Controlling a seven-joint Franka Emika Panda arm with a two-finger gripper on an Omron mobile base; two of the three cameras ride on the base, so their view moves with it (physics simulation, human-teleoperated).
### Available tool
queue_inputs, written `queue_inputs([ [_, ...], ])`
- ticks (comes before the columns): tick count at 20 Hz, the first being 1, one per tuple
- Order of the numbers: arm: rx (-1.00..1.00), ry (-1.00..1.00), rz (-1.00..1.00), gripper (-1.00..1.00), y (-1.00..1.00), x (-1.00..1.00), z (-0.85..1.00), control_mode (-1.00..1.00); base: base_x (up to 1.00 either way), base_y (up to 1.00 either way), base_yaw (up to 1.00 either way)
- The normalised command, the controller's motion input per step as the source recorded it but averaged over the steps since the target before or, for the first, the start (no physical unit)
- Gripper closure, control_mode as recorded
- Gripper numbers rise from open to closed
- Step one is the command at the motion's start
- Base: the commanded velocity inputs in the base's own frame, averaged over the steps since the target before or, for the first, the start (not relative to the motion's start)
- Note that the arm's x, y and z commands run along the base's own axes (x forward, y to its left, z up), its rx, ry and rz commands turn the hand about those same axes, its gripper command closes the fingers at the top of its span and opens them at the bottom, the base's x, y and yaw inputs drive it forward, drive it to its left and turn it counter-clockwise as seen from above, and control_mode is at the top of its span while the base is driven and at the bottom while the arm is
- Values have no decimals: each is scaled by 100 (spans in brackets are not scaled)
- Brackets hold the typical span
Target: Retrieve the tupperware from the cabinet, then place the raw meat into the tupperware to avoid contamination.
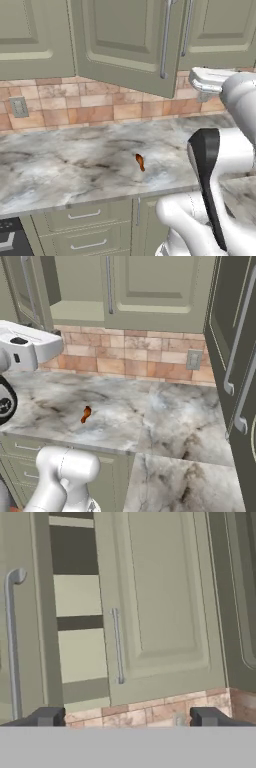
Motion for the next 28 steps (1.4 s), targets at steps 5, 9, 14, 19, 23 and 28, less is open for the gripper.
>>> queue_inputs([
  [5, 6, 4, 13, -100, -38, -60, -26, -100, 0, 0, 0],
  [9, 3, 11, 15, -100, -22, -62, -31, -100, 0, 0, 0],
  [14, 3, 8, 17, -100, -26, -19, -18, -100, 0, 0, 0],
  [19, 9, 5, 10, -100, -33, 10, -5, -100, 0, 0, 0],
  [23, 8, 7, 7, -100, -13, 27, -5, -100, 0, 0, 0],
  [28, 10, 7, 4, -100, -1, 42, -5, -100, 0, 0, 0],
])
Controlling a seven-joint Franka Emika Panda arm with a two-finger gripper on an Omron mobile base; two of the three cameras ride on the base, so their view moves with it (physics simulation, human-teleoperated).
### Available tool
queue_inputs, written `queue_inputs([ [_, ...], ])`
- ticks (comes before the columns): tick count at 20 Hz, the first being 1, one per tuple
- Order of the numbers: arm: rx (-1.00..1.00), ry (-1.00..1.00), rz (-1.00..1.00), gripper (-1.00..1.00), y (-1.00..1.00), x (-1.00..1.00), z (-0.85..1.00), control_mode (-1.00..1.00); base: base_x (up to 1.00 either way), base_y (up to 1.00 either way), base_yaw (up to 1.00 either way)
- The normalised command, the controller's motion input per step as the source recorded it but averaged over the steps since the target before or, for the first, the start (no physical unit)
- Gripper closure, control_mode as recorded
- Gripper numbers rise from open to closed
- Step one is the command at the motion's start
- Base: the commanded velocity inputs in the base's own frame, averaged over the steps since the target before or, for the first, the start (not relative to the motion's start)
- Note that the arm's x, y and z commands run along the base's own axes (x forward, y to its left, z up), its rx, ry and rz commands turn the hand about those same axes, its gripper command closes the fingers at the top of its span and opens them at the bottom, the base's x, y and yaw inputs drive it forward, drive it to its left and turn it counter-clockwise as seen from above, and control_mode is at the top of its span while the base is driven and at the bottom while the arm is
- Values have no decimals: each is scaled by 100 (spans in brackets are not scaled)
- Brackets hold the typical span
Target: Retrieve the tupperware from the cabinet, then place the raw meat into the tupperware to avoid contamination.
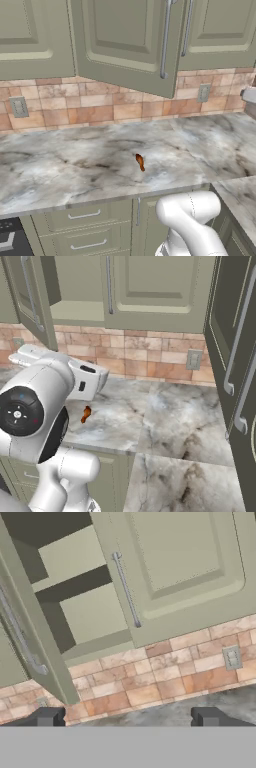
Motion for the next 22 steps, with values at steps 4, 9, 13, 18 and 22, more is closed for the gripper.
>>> queue_inputs([
  [4, 13, 4, 2, -100, 0, 46, 0, -100, 0, 0, 0],
  [9, 14, 3, 2, -100, 0, 42, 0, -100, 0, 0, 0],
  [13, 14, 2, 1, -100, 12, 47, -2, -100, 0, 0, 0],
  [18, 13, 2, 0, -100, 23, 49, -2, -100, 0, 0, 0],
  [22, 14, 4, 1, -100, 26, 48, -1, -100, 0, 0, 0],
])
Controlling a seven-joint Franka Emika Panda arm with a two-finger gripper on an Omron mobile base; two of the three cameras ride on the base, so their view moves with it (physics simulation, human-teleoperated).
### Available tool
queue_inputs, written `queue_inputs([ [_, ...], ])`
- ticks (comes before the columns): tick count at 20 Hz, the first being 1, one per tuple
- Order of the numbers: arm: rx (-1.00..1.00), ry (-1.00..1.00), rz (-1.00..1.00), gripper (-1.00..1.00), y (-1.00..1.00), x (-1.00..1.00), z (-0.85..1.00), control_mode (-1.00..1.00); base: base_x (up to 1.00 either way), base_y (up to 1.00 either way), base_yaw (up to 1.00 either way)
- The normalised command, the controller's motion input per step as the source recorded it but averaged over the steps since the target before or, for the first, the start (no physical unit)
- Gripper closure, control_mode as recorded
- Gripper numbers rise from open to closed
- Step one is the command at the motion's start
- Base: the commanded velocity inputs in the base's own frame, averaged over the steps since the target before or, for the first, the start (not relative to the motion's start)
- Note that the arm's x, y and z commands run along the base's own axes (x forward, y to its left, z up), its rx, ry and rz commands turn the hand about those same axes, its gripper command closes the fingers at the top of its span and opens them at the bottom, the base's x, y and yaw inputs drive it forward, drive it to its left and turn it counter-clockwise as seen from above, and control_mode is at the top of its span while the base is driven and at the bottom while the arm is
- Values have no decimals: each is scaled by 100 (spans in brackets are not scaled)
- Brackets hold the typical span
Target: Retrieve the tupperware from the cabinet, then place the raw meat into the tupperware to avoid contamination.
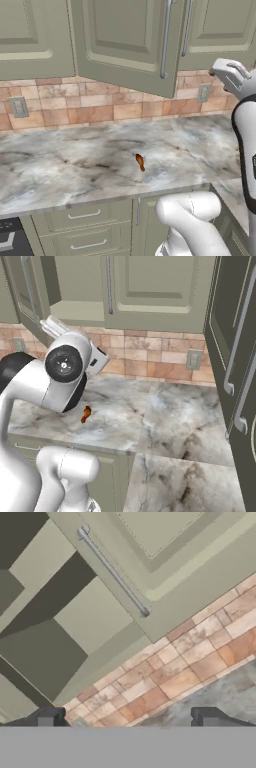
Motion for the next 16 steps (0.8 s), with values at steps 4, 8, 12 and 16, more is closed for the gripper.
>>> queue_inputs([
  [4, 17, 10, 7, -100, 20, 43, 0, -100, 0, 0, 0],
  [8, 17, 12, 10, -100, 16, 37, 0, -100, 0, 0, 0],
  [12, 16, 10, 10, -100, 20, 36, 0, -100, 0, 0, 0],
  [16, 15, 5, 9, -100, 21, 32, -1, -100, 0, 0, 0],
])
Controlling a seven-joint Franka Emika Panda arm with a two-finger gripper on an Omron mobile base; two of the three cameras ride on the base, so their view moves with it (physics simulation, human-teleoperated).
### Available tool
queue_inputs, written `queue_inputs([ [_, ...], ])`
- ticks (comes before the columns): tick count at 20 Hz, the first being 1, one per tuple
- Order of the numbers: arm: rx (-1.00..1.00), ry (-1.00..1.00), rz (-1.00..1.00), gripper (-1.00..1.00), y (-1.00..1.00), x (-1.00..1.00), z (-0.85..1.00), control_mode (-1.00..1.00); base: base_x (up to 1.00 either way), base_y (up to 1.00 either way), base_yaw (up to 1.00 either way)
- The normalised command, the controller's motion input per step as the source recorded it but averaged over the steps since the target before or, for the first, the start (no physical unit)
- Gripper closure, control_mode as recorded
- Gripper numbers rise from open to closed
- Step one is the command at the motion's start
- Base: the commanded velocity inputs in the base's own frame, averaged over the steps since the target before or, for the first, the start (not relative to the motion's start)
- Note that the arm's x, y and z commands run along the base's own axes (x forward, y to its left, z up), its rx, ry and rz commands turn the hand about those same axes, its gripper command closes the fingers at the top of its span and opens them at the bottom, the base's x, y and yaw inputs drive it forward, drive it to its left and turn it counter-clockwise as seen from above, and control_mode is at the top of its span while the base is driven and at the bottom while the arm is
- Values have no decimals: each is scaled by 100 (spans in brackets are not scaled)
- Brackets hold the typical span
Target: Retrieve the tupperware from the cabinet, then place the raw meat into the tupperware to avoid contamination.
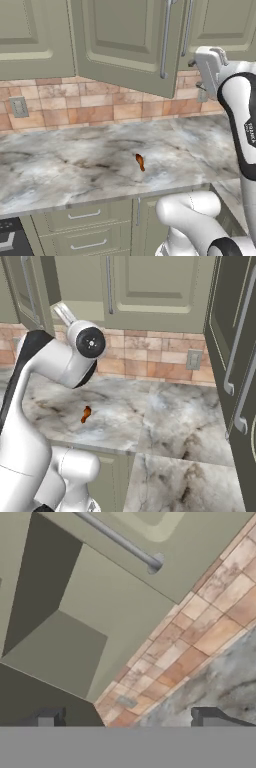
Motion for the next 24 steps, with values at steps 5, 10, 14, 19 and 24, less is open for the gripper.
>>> queue_inputs([
  [5, 12, 2, 7, -100, 27, 40, -3, -100, 0, 0, 0],
  [10, 10, 3, 8, -100, 30, 46, -5, -100, 0, 0, 0],
  [14, 11, 8, 11, -100, 28, 42, -6, -100, 0, 0, 0],
  [19, 10, 13, 14, -100, 36, 35, -9, -100, 0, 0, 0],
  [24, 8, 14, 20, -100, 52, 7, -10, -100, 0, 0, 0],
])
